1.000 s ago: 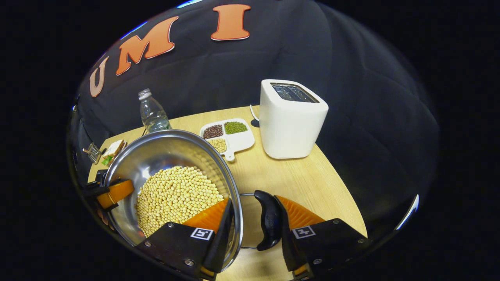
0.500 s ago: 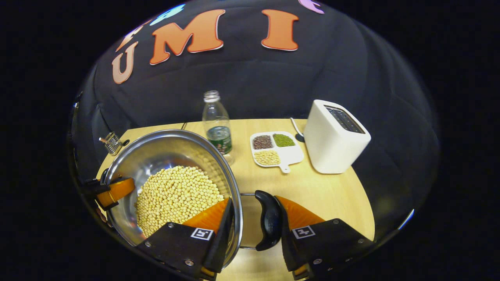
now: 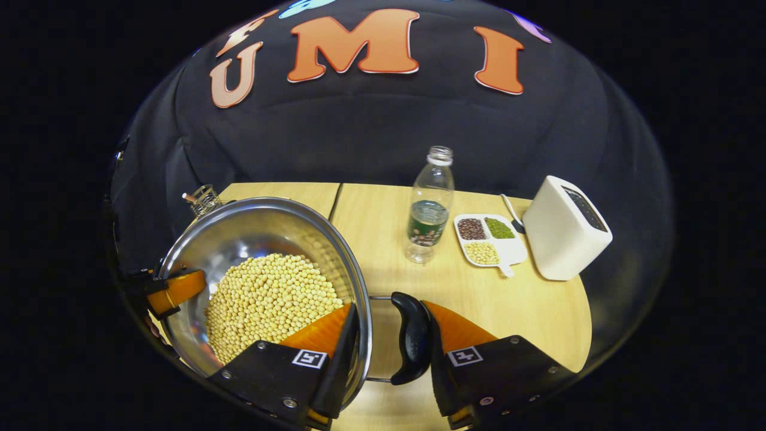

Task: First push the handle of the pot to place it horizontally, then grasp the pot with both hands and set it on the induction cooktop.

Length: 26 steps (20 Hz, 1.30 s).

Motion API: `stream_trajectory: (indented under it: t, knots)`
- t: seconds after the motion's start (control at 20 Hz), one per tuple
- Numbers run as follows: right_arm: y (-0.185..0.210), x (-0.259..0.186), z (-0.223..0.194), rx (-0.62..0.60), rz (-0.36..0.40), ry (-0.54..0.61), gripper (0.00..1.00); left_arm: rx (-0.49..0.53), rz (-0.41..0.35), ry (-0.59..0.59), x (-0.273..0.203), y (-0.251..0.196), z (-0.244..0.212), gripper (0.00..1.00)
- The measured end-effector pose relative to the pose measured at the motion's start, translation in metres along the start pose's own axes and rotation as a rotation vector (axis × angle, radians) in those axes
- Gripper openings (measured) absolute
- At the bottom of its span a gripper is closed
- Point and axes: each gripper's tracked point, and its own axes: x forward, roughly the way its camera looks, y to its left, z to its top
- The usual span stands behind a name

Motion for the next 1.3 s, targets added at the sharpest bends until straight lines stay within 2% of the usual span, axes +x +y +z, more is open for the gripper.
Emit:
stream_trajectory:
  t: [0.05,0.15,0.2,0.3,0.4,0.45,0.65,0.75,0.85,0.95,1.05,1.1,1.2,1.3]
  knots:
    - [-0.005,0.004,0.001,0.001,0.009,0.0,0.59,0.006,0.011,-0.002,0.0,0.01,0.0,0.78]
    - [-0.014,0.005,0.005,-0.006,0.023,0.005,0.59,0.015,0.027,-0.004,0.0,0.025,0.001,0.81]
    - [-0.018,0.005,0.009,-0.011,0.026,0.007,0.59,0.013,0.032,0.0,-0.002,0.031,-0.001,0.78]
    - [-0.02,0.006,0.016,-0.021,0.028,0.018,0.59,0.005,0.039,0.015,0.0,0.042,-0.005,0.78]
    - [-0.018,0.012,0.025,-0.028,0.033,0.028,0.59,0.002,0.045,0.024,-0.003,0.039,-0.004,0.81]
    - [-0.019,0.012,0.028,-0.028,0.035,0.03,0.59,0.001,0.049,0.025,-0.004,0.039,-0.006,0.78]
    - [-0.016,0.026,0.032,-0.039,0.034,0.061,0.59,-0.007,0.057,0.052,-0.003,0.037,-0.009,0.78]
    - [-0.013,0.021,0.036,-0.046,0.028,0.059,0.59,-0.019,0.051,0.061,-0.003,0.037,-0.011,0.75]
    - [-0.008,0.017,0.04,-0.053,0.025,0.053,0.59,-0.027,0.049,0.058,-0.002,0.038,-0.011,0.78]
    - [-0.007,0.019,0.036,-0.061,0.028,0.059,0.59,-0.034,0.049,0.058,0.0,0.037,-0.012,0.75]
    - [-0.007,0.02,0.04,-0.06,0.027,0.052,0.59,-0.042,0.048,0.057,-0.001,0.037,-0.01,0.78]
    - [-0.008,0.016,0.043,-0.054,0.026,0.045,0.55,-0.042,0.045,0.051,-0.002,0.037,-0.008,0.78]
    - [-0.014,0.01,0.037,-0.048,0.037,0.037,0.6,-0.037,0.065,0.053,0.001,0.038,-0.015,0.79]
    - [-0.017,0.01,0.041,-0.074,0.045,0.026,0.65,0.012,0.089,0.04,0.003,0.036,-0.011,0.9]
